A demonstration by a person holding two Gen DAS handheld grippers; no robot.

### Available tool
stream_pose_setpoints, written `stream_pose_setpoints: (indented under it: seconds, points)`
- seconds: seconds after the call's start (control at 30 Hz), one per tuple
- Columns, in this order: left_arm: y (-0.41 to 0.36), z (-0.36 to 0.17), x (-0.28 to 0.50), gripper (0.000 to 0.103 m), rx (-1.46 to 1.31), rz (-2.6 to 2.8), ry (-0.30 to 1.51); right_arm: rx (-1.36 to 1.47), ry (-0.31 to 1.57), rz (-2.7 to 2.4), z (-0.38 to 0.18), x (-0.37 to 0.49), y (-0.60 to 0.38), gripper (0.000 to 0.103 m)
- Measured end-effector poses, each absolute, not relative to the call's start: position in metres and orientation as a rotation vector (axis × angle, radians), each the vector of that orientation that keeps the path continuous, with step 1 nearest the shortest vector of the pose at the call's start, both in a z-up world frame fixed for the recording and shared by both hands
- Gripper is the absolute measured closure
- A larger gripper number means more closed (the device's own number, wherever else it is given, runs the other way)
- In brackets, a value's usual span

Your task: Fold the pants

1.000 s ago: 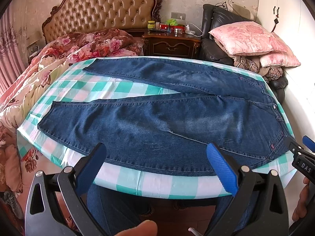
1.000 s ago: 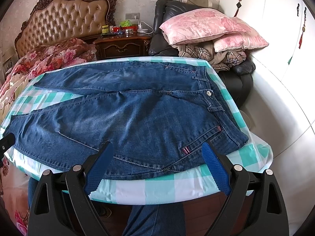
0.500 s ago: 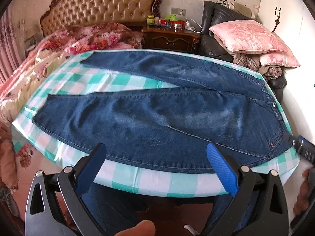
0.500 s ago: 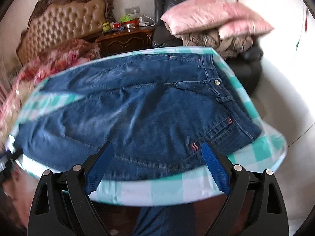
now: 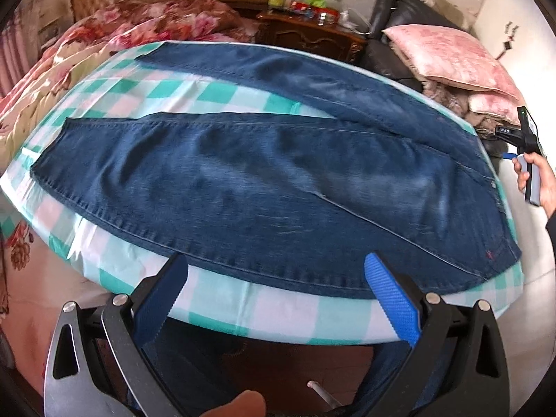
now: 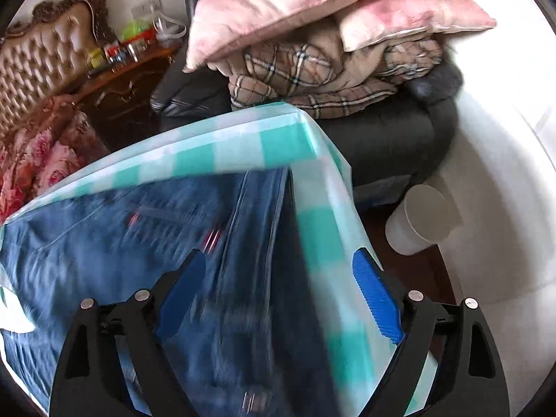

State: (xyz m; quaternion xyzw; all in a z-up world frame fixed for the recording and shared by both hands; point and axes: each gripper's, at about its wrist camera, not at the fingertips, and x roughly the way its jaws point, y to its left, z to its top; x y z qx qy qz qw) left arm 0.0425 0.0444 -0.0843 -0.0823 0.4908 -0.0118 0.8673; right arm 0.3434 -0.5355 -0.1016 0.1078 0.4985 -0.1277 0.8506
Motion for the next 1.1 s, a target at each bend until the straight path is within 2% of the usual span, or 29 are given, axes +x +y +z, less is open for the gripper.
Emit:
stream_pose_setpoints:
  seconds: [0.2,0.3,0.33,0.37,0.4,0.43,0.47,0.57,0.73,0.87,0.97,1.1]
  points:
    - [0.059,-0.092,0.061,0.001,-0.179,0.052,1.062,0.230,1.138,-0.268,-0.138,0.400,-0.552,0.026]
    - [0.063,-0.095,0.068,0.001,-0.185,0.069,1.071,0.198,1.169,-0.247,-0.150,0.412,-0.549,0.038]
    - [0.063,-0.096,0.070,0.001,-0.186,0.070,1.072,0.202,1.171,-0.226,-0.151,0.416,-0.548,0.044]
    - [0.063,-0.097,0.073,0.001,-0.188,0.070,1.075,0.194,1.167,-0.210,-0.151,0.419,-0.548,0.055]
    - [0.062,-0.098,0.076,0.001,-0.194,0.067,1.080,0.184,1.168,-0.187,-0.150,0.422,-0.545,0.059]
    - [0.061,-0.099,0.078,0.001,-0.200,0.062,1.082,0.173,1.174,-0.159,-0.149,0.425,-0.541,0.076]
    - [0.061,-0.098,0.082,0.002,-0.213,0.046,1.082,0.175,1.172,-0.128,-0.147,0.426,-0.538,0.087]
    - [0.063,-0.090,0.092,0.002,-0.228,0.031,1.056,0.109,1.088,-0.119,-0.122,0.415,-0.523,0.088]
    - [0.082,-0.074,0.114,0.002,-0.318,0.000,1.004,0.115,0.848,0.023,-0.037,0.342,-0.487,0.089]
    - [0.101,-0.063,0.135,0.014,-0.472,-0.104,0.978,0.120,0.692,0.174,0.017,0.250,-0.451,0.089]
    - [0.118,-0.061,0.147,0.018,-0.601,-0.176,0.949,0.126,0.637,0.276,0.028,0.177,-0.427,0.089]
    - [0.138,-0.067,0.161,0.028,-0.737,-0.260,0.917,0.198,0.665,0.370,0.003,0.083,-0.412,0.089]
